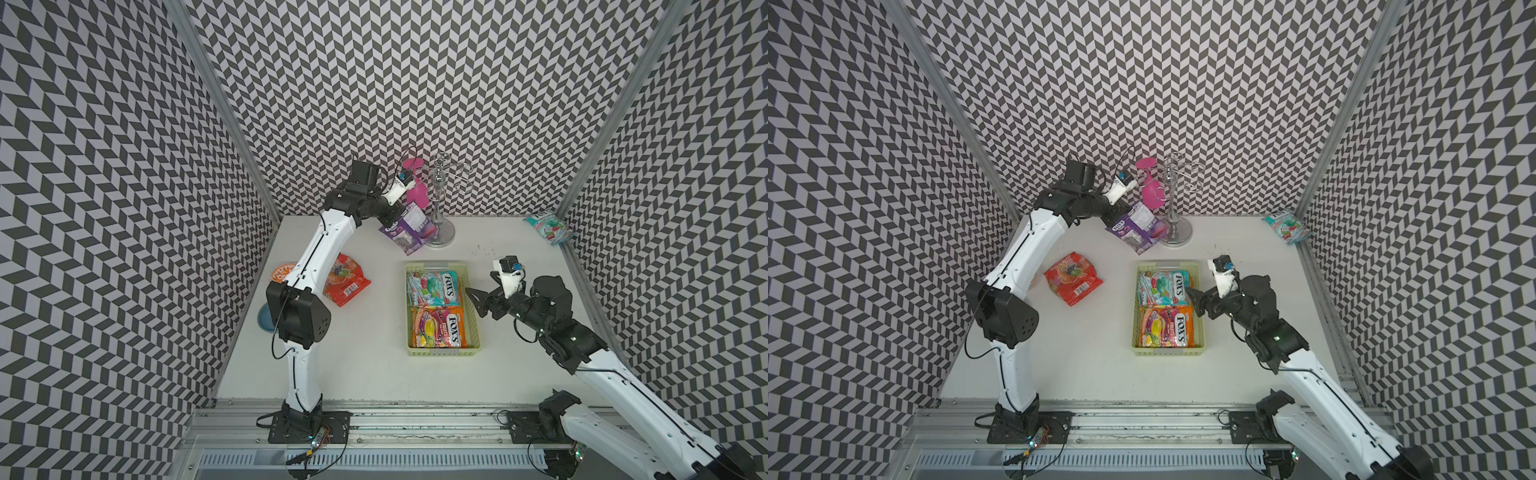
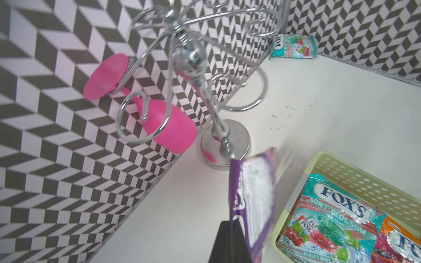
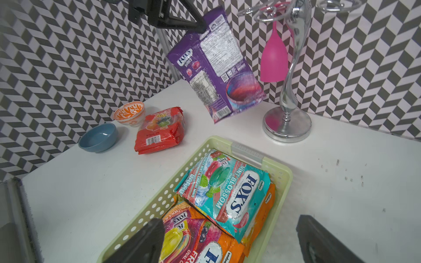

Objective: Put the candies in the basket
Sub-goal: Pick up the candy at the center of the board.

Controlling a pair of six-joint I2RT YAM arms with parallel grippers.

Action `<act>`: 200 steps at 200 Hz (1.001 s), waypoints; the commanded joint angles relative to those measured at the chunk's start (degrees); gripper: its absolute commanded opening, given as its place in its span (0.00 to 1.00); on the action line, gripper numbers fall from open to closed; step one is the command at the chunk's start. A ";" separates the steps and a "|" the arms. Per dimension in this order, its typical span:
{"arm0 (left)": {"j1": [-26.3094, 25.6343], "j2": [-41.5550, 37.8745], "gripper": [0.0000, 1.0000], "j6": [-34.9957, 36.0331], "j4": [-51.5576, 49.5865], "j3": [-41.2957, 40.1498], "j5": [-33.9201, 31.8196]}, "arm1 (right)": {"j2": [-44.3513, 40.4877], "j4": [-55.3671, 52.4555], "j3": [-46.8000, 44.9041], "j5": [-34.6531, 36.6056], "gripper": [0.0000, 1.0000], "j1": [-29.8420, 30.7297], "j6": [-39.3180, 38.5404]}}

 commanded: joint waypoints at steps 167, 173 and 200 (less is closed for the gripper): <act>-18.78 -17.09 0.00 19.96 -16.87 -8.17 1.15 | -3.07 8.18 1.66 -22.44 0.92 -0.19 -5.00; -19.39 -17.60 0.00 20.24 -17.06 -8.47 1.50 | -2.94 8.76 1.42 -22.69 0.93 -0.19 -4.77; -21.65 -20.24 0.00 22.22 -17.45 -10.15 2.10 | -2.06 10.75 0.54 -21.56 0.93 -0.24 -4.30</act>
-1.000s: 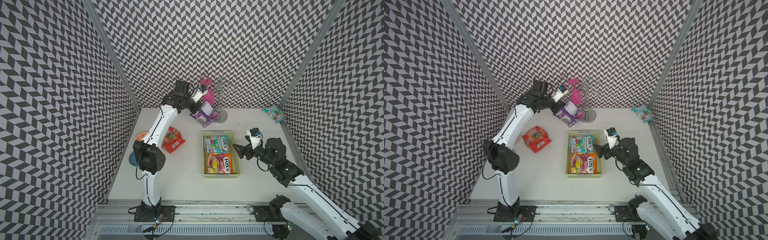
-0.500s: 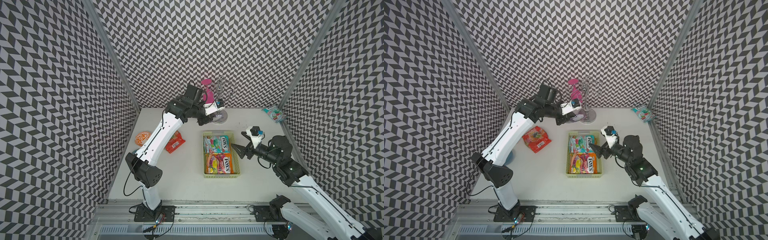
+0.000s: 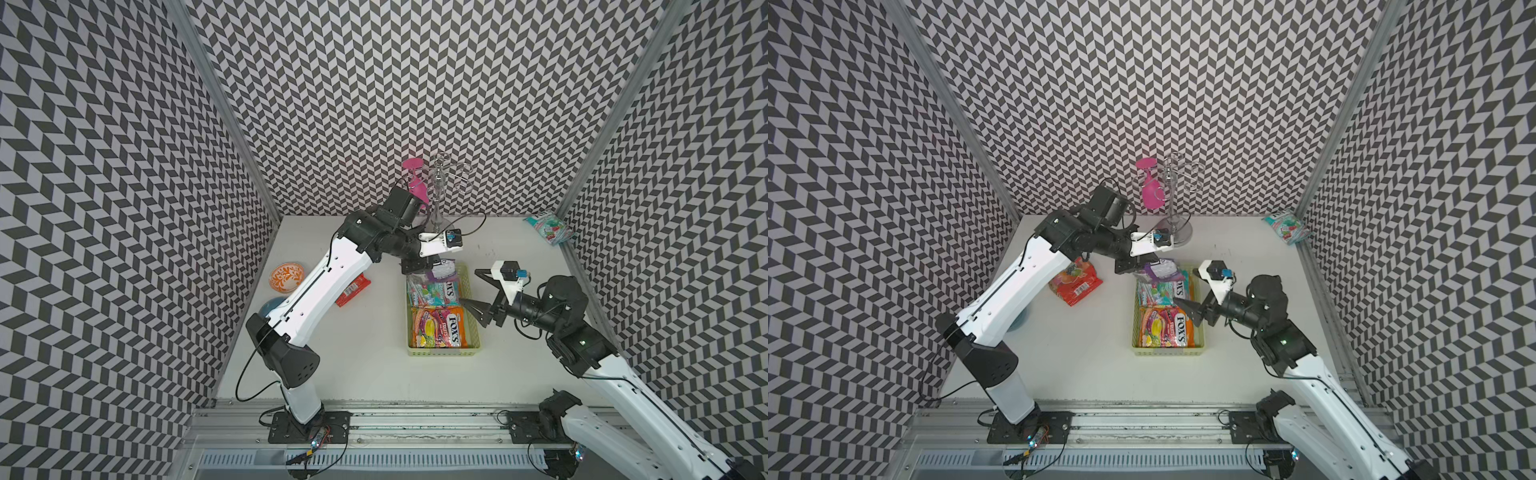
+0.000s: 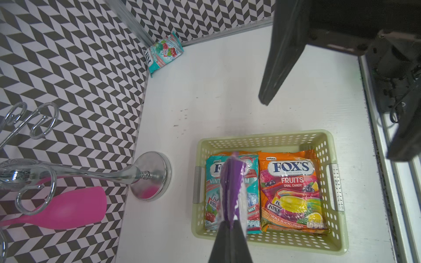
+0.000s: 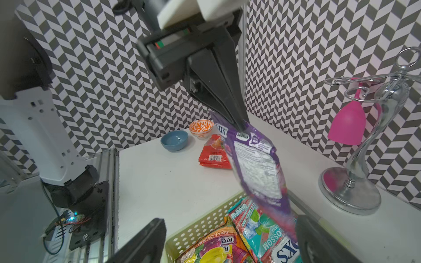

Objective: Put the candies in the basket
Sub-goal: Pick up the candy at the center of the board.

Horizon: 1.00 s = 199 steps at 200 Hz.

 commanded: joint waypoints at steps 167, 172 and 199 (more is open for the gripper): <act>-7.37 -6.17 0.00 0.76 -0.78 0.76 3.15 | 8.87 12.03 -1.41 -11.83 0.30 3.34 1.55; -7.32 -6.21 0.00 0.55 -0.71 0.81 3.24 | 8.79 11.63 -1.31 -11.62 0.22 3.34 1.35; -7.29 -6.62 0.03 -0.79 -0.06 1.04 3.01 | 7.76 7.99 -0.27 -9.44 0.01 3.40 1.19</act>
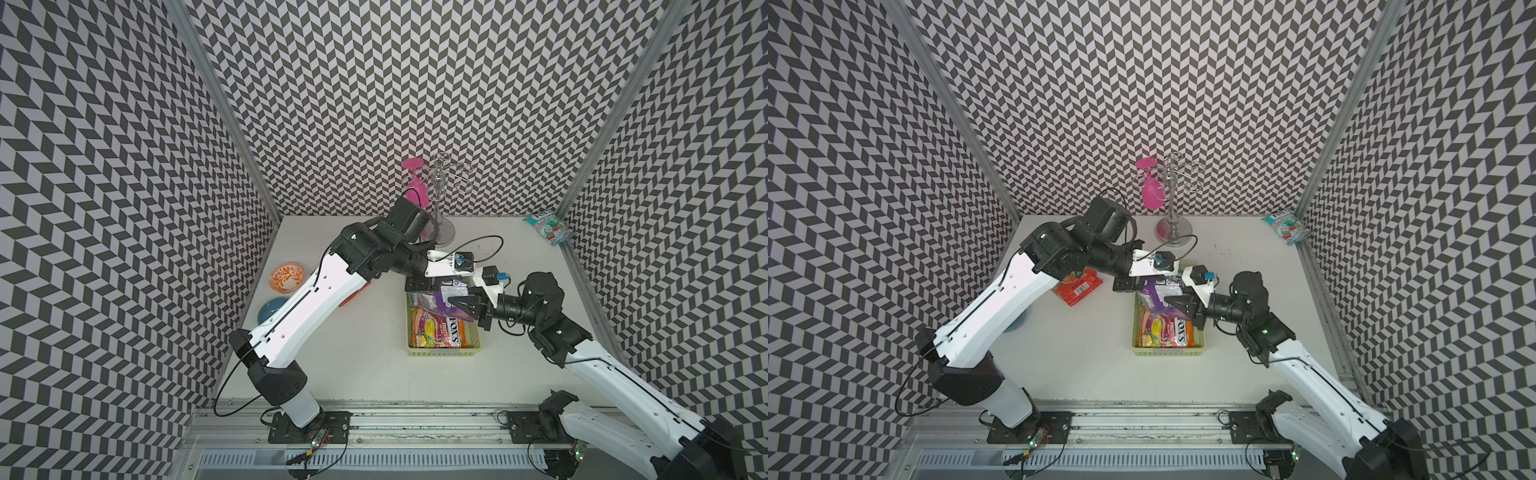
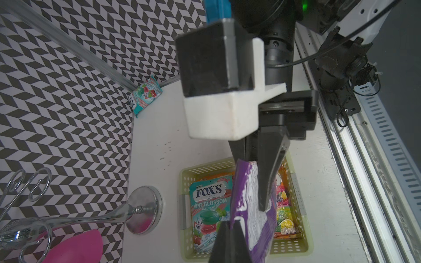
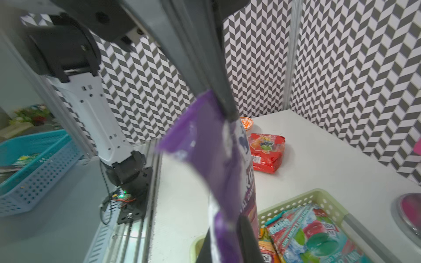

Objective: Put the candies in the basket
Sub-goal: Pick up the candy at the center of the board, then place the candy in the basket.

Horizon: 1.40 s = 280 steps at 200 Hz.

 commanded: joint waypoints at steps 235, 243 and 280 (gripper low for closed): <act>33.89 -24.14 0.99 -24.67 24.95 -38.66 15.20 | 14.47 -42.20 25.80 68.03 0.00 29.81 -21.59; 34.46 -24.17 0.99 -24.36 24.68 -38.66 16.09 | 15.06 -42.16 25.72 70.64 0.00 30.34 -22.19; 36.17 -24.22 0.99 -23.58 24.84 -39.98 18.88 | 19.31 -42.90 24.88 77.29 0.00 32.80 -25.26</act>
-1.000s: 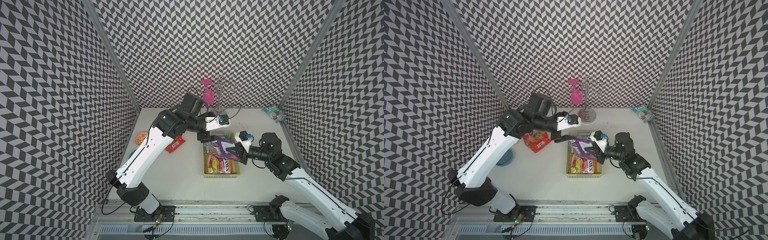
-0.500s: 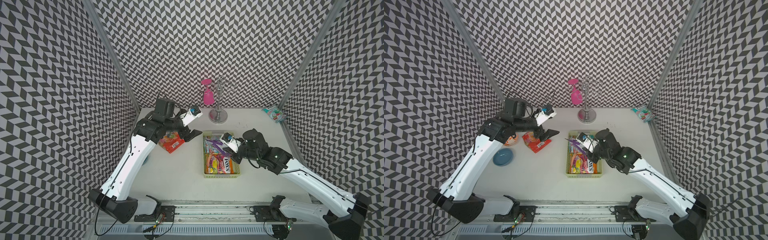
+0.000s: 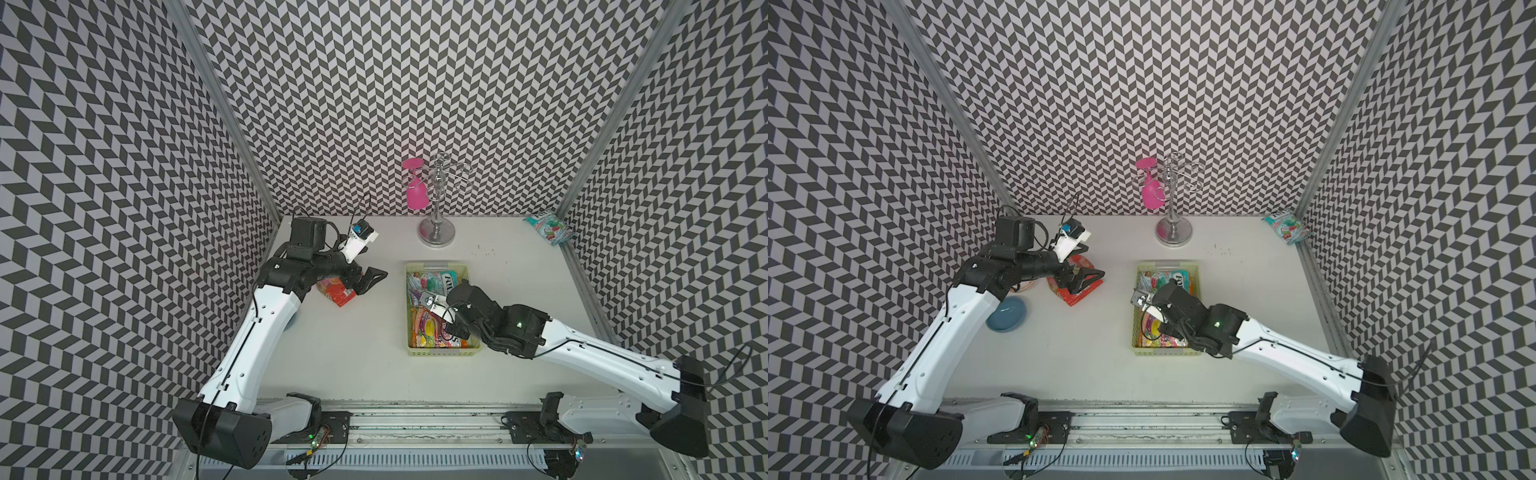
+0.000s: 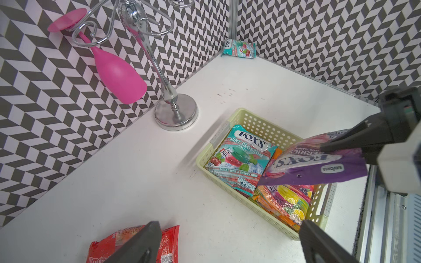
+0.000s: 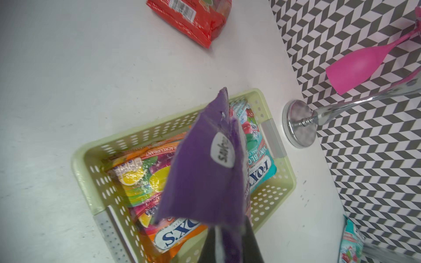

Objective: Put the candies in the basket
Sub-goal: Place the candy in the basket.

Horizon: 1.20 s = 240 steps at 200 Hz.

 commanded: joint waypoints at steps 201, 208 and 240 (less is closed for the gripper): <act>2.80 0.57 0.99 -0.42 1.51 0.42 6.49 | 20.67 2.54 -0.21 6.47 0.12 4.71 -0.27; 2.80 0.46 0.99 -0.41 1.40 0.57 6.49 | 20.61 2.31 -0.39 5.90 0.14 4.78 0.04; 2.93 0.33 0.99 -0.40 2.02 -0.22 6.91 | 20.50 -0.20 1.29 2.27 0.28 5.72 1.53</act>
